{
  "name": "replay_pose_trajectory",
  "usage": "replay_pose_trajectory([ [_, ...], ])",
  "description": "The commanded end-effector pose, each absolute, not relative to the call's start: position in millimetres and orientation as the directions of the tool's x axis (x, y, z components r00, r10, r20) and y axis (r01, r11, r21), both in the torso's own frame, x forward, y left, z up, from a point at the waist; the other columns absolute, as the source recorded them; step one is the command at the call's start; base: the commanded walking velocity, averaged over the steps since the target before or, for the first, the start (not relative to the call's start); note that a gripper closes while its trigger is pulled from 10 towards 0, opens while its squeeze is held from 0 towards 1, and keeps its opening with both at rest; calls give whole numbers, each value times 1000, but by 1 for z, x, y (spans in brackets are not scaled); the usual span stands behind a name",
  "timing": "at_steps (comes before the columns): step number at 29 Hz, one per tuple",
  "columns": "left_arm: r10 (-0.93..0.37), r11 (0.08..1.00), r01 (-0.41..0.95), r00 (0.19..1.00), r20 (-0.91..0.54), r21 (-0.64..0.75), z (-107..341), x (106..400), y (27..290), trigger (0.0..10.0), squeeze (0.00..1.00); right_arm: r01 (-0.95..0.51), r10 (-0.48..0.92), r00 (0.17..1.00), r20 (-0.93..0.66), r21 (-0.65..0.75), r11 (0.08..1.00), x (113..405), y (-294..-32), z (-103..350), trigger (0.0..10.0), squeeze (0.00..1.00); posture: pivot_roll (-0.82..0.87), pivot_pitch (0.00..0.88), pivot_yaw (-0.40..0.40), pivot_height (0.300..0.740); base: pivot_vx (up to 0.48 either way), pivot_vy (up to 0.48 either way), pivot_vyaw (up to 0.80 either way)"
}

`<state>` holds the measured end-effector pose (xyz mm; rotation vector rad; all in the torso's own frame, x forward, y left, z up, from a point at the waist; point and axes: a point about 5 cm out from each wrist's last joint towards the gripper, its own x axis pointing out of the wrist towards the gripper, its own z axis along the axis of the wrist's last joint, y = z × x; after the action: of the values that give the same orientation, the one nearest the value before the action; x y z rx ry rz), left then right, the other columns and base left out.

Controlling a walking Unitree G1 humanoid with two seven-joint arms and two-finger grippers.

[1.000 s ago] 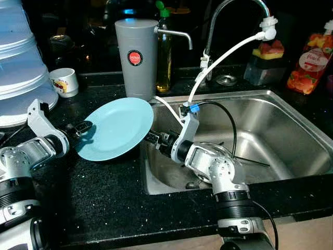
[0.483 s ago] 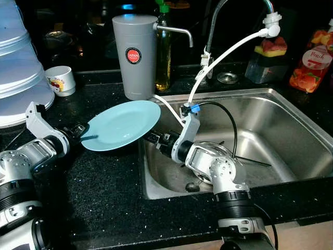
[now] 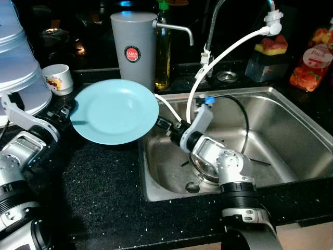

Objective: Kitchen organization

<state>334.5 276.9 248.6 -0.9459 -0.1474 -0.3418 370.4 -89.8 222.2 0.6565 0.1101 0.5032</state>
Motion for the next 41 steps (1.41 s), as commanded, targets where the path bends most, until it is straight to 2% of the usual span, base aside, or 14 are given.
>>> replay_pose_trajectory([
  [1,-234,501,422,907,351,-755,255,331,275,0,0,-406,462,883,89,641,652,373,-92,229,10000,0,17,45,33,740,0,0,0],
  [10,-250,456,535,844,475,-711,269,323,277,0,0,-338,343,928,143,710,618,381,-106,239,10000,0,17,36,28,740,0,0,0],
  [15,-259,446,555,831,492,-703,270,321,277,0,0,-364,359,916,177,742,563,381,-107,244,10000,0,16,34,27,740,0,0,0],
  [16,-261,445,559,828,496,-700,270,321,277,0,0,-370,362,913,190,759,536,381,-106,245,10000,192,16,34,24,740,0,0,0],
  [17,-262,444,562,826,499,-698,270,320,276,0,0,-373,360,911,201,772,514,381,-106,247,10000,1000,17,35,23,740,0,0,0],
  [23,-263,441,566,824,503,-697,270,319,278,0,0,-391,356,903,240,803,450,381,-106,253,10000,1000,19,39,22,740,0,0,0],
  [24,-262,440,566,823,504,-697,270,319,278,0,0,-404,365,895,256,811,423,381,-106,255,10000,0,19,41,22,740,0,0,0],
  [30,-258,435,569,821,509,-698,270,319,278,0,0,-400,352,896,271,836,376,381,-107,256,10000,0,19,42,22,740,0,0,0],
  [31,-257,432,576,816,517,-694,271,319,278,0,0,-372,305,912,274,865,335,383,-115,256,10000,0,19,44,24,740,0,0,0],
  [35,-250,421,583,811,529,-695,273,319,279,0,0,-376,289,911,294,882,285,384,-119,258,10000,0,17,42,25,740,0,0,0],
  [37,-238,409,587,808,540,-698,274,319,280,0,0,-362,266,915,303,907,216,384,-122,258,10000,0,16,41,25,740,0,0,0],
  [38,-238,409,587,808,540,-698,274,319,280,0,0,-362,266,915,303,907,216,384,-122,258,10000,0,16,41,25,740,0,0,0],
  [39,-233,403,595,802,551,-696,276,319,281,0,0,-344,232,924,303,925,164,386,-128,257,10000,0,16,41,25,740,0,0,0],
  [41,-233,402,599,799,555,-693,277,319,281,0,0,-338,220,927,303,930,143,387,-131,257,10000,0,16,41,25,740,0,0,0],
])
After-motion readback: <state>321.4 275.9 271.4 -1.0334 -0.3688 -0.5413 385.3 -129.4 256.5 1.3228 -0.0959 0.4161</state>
